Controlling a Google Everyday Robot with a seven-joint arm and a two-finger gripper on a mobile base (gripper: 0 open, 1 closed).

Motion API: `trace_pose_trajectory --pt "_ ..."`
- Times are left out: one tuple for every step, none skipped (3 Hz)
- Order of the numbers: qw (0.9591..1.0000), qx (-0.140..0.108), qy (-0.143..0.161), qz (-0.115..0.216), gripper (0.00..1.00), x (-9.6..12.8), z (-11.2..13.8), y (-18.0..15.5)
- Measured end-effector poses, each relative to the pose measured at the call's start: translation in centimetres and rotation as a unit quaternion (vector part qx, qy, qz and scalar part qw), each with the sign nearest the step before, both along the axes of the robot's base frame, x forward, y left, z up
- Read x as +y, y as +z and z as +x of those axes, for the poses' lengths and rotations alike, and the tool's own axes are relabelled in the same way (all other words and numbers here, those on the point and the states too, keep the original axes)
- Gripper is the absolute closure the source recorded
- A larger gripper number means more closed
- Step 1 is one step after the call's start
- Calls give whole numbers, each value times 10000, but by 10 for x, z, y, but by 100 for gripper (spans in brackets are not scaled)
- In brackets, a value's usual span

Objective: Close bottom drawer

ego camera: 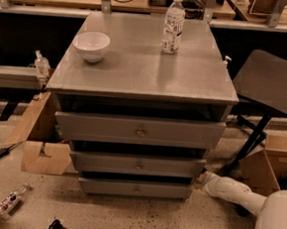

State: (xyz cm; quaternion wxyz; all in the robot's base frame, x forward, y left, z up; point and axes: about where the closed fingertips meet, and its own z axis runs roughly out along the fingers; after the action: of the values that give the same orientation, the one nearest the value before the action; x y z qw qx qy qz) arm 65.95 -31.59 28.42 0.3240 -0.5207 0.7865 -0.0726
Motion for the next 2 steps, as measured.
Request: trace_pose_trajectory --pt "10000 1 -2 0 66 0 0 0" --pt "9985 162 -501 -152 89 -51 -4 -7"
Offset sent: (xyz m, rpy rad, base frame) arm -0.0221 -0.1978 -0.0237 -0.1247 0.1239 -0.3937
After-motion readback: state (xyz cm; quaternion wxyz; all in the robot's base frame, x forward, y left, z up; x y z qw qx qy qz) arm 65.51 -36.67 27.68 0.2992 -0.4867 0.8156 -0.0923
